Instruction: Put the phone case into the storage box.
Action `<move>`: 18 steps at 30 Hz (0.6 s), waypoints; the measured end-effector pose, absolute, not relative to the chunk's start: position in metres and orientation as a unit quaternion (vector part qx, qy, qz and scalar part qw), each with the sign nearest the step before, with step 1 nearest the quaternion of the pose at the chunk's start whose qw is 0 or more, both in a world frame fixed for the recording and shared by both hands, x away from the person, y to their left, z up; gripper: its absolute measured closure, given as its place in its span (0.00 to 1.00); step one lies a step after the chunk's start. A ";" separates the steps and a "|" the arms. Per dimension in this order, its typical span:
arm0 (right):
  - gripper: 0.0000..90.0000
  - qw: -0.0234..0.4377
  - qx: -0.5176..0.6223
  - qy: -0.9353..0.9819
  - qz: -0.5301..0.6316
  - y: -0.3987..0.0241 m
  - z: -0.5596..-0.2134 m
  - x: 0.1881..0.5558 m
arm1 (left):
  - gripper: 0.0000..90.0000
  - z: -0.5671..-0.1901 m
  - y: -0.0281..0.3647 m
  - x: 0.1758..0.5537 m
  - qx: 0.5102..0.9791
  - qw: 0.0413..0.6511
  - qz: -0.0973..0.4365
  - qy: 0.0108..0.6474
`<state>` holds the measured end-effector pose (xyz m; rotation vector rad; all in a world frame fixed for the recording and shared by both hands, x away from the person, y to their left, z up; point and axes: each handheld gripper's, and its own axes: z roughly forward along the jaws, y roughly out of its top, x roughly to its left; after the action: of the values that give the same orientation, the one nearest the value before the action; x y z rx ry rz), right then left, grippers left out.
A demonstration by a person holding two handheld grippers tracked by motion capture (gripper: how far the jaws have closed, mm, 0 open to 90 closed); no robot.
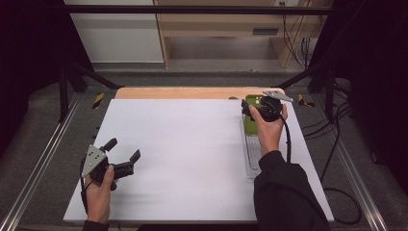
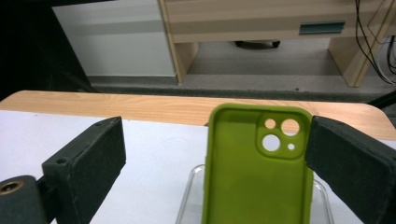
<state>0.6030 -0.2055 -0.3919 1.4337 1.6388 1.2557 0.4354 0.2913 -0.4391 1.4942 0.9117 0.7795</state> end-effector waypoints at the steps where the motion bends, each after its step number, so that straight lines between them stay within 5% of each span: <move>1: 0.06 0.308 0.540 0.622 0.476 -0.205 -0.391 0.602 | 0.02 -0.439 0.292 0.435 0.638 0.575 0.333 0.389; 18: 0.06 0.277 0.521 0.640 0.492 -0.192 -0.383 0.597 | 0.02 -0.441 0.301 0.430 0.637 0.570 0.339 0.393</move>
<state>0.5975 -0.1919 -0.3828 1.3992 1.7175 1.3212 0.4302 0.3008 -0.4409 1.4940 0.9235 0.7948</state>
